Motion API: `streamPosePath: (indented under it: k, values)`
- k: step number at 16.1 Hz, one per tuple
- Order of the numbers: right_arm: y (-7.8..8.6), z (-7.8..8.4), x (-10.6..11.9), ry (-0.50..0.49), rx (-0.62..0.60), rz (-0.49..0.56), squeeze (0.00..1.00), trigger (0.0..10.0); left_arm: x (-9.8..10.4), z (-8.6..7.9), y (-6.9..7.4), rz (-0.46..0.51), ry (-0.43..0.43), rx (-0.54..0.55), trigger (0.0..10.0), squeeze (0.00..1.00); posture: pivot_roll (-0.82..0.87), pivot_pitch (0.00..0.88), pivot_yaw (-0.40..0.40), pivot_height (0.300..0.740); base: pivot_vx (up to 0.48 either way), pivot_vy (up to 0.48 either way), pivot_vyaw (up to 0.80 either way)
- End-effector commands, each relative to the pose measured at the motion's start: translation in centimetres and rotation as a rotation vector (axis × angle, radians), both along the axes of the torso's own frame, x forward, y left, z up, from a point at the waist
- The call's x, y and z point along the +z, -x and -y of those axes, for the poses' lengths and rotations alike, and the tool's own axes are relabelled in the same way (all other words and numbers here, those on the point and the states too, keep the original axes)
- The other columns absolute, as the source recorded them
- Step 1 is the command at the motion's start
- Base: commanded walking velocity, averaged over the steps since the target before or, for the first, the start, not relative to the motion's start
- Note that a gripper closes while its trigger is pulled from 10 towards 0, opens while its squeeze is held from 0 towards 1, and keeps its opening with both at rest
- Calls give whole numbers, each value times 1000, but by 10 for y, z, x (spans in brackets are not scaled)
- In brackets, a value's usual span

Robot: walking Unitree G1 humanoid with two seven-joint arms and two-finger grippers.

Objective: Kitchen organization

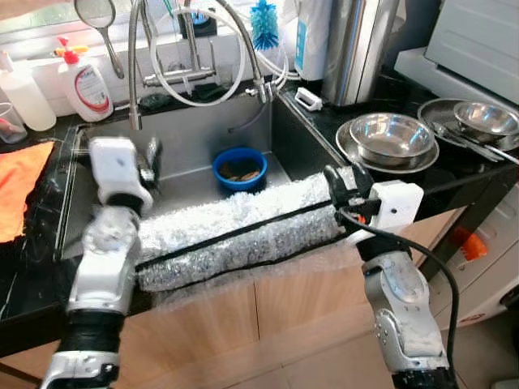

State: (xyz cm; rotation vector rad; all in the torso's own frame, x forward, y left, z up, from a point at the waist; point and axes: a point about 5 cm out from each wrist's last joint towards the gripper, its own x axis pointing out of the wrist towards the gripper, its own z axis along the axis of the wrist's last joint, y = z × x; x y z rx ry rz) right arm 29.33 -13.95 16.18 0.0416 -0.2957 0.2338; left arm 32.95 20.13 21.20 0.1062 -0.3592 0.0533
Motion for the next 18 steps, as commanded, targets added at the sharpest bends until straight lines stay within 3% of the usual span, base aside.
streamPosePath:
  k: [1, 4, 8, 13, 18]
  values:
    - [-1, 0, 7, -1, -5, 26, 0, 10000, 0, -8, 6, 13, -11, 4, 10000, 0, -84, 0, 72, 740, 0, 0, 0]
    - [-1, 13, 13, 18, -47, 44, 0, 10000, 1, -25, 33, 38, -119, -46, 10000, 0, -84, 0, 59, 740, 0, 0, 0]
    - [6, 21, 15, 7, -91, 46, 0, 10000, -20, -38, 53, -47, -141, -17, 10000, 0, -82, 20, 69, 740, 0, 0, 0]
    - [10, 21, 13, -11, -115, 40, 0, 10000, -31, -28, 53, -99, -106, -65, 10000, 0, -85, 15, 108, 740, 0, 0, 0]
    - [9, 23, 13, -25, -126, 34, 0, 10000, -27, -20, 45, -92, -82, -86, 10000, 0, -88, 0, 105, 740, 0, 0, 0]
